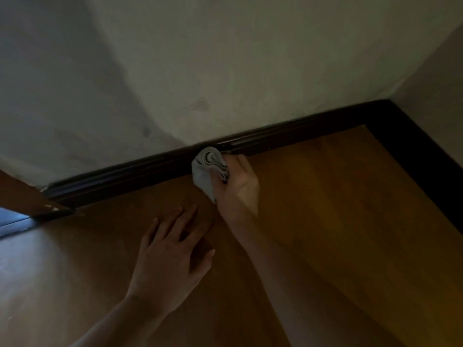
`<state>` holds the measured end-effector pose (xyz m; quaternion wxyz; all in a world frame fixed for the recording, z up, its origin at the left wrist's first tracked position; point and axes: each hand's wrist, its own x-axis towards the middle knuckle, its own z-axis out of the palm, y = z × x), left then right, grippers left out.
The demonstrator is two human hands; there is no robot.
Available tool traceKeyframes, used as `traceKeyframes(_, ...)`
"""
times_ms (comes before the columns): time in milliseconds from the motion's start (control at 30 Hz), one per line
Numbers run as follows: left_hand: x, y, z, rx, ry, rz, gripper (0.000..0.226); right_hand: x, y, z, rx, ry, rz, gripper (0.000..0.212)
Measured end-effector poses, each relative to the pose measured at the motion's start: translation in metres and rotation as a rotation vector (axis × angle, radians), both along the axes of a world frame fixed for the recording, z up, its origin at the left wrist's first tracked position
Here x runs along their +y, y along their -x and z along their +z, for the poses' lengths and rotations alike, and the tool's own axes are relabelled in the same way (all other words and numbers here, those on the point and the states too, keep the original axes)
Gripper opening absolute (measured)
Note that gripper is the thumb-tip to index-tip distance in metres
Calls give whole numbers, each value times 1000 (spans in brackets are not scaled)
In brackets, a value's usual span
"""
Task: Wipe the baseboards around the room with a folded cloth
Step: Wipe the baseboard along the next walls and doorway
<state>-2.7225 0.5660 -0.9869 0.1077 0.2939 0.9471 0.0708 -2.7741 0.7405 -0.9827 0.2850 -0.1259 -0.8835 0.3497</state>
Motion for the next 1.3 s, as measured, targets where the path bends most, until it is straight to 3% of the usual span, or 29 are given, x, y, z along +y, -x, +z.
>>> traceKeyframes(100,-2,2,2,-1,13,-7,63,15,2,1,-12,-1,-55,24)
traceKeyframes(267,-2,2,4,-30,-11,-7,65,74,0,1,15,13,-423,12)
traceKeyframes(333,-2,1,4,-33,-26,1,67,86,2,2,-1,40,-465,14)
traceKeyframes(500,-2,1,4,-34,-33,2,68,92,1,-1,-12,-7,-334,15)
traceKeyframes(633,-3,1,3,-39,-25,3,68,94,3,-1,6,23,-436,17)
traceKeyframes(767,-2,1,6,-57,-38,5,69,88,1,-3,5,-25,-336,14)
traceKeyframes(900,-1,1,6,-49,-57,8,69,84,2,1,11,42,-411,14)
traceKeyframes(1133,10,2,13,-23,23,30,61,29,-2,1,-4,11,-14,21)
traceKeyframes(1300,25,16,14,12,31,-32,66,40,-1,4,10,40,-60,26)
